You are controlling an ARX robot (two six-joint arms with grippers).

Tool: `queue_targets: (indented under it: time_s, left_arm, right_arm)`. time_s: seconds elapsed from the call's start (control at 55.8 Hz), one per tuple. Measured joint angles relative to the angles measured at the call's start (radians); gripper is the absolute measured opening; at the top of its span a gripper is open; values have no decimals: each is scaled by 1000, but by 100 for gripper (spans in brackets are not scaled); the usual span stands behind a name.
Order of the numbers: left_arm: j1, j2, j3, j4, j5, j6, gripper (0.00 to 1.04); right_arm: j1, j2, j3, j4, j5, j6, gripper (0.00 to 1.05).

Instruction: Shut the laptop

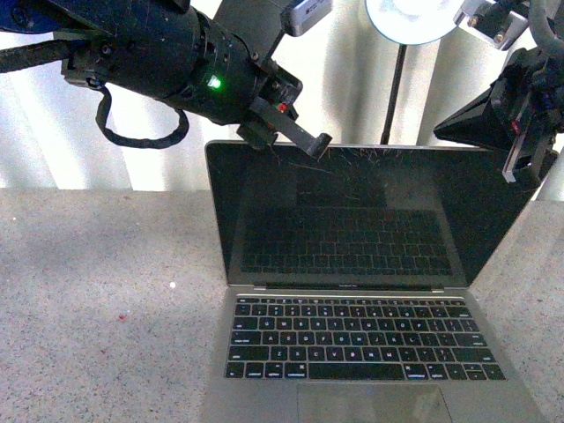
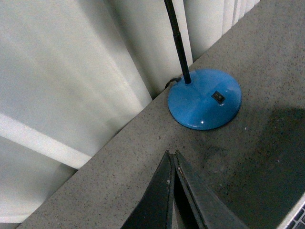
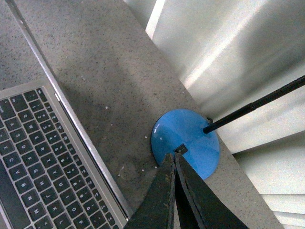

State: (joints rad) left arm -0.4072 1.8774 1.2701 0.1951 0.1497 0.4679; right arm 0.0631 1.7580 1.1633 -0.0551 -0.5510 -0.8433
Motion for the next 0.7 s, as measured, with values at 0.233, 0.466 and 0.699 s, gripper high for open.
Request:
queue_targets:
  time_s: [0.233, 0.466, 0.699]
  left_arm:
    - [-1, 0, 0, -40, 9, 10, 4]
    - [1, -10, -8, -71, 15, 28, 4]
    - [3, -19, -22, -132, 18, 66, 4]
  right_arm:
    - [5, 0, -5, -20, 0, -24, 3]
    - [15, -10, -22, -48, -5, -32, 3]
    - [19, -23, -53, -58, -3, -51, 3]
